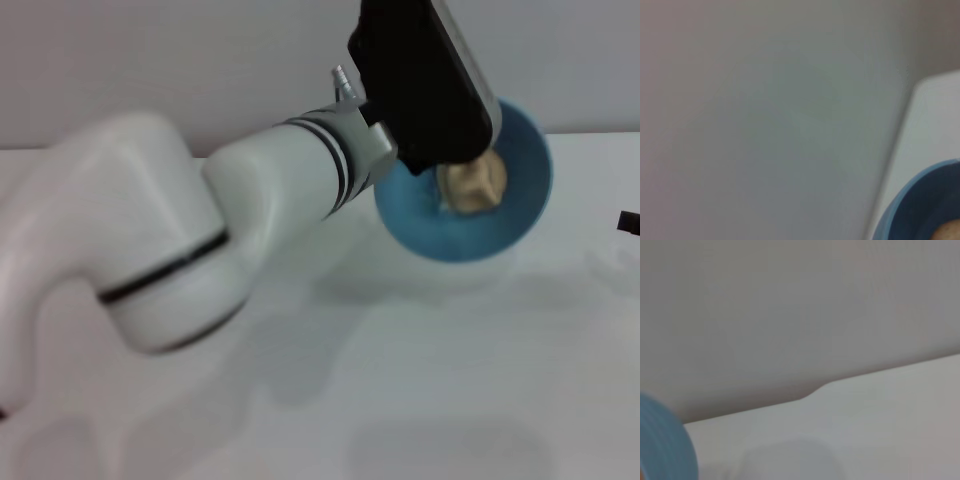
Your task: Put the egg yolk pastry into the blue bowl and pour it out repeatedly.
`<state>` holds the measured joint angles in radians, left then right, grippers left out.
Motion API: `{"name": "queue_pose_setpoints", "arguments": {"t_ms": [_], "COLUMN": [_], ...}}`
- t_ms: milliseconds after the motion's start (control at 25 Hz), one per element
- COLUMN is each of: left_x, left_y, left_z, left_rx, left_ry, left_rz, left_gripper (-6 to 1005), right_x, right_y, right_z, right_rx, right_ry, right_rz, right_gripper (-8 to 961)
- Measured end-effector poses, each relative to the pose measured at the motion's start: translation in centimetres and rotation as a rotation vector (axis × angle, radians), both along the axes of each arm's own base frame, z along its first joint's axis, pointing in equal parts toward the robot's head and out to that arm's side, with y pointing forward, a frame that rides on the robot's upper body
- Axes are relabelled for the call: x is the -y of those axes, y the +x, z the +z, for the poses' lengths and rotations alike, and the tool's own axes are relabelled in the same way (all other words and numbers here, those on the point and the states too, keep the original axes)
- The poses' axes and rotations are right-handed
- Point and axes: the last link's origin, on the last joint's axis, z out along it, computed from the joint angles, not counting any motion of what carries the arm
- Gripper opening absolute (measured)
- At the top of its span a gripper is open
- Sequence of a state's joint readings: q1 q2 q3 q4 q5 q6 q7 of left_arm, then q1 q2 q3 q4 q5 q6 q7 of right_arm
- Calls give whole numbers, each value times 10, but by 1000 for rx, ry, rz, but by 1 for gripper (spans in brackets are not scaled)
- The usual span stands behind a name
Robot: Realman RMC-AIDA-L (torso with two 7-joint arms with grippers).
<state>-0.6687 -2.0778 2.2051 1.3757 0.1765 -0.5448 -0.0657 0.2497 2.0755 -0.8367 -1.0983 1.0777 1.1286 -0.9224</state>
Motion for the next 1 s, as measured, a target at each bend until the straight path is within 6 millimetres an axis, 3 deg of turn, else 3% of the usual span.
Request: {"name": "queue_pose_setpoints", "arguments": {"t_ms": [600,1000], "left_x": [29,38], "left_y": [-4,-7], "left_z": [-11,6], "left_rx": [-113,-24], "left_ry": [327,564], "left_rz": [-365,-521], "left_gripper": [4,1], "right_x": [-2,-4], "right_y": [-1,-4], "right_z": [-4,-5], "right_rx": [-45,-47], "right_ry": [6,4], "right_rz": [-1,6], "right_gripper": [503,503]}}
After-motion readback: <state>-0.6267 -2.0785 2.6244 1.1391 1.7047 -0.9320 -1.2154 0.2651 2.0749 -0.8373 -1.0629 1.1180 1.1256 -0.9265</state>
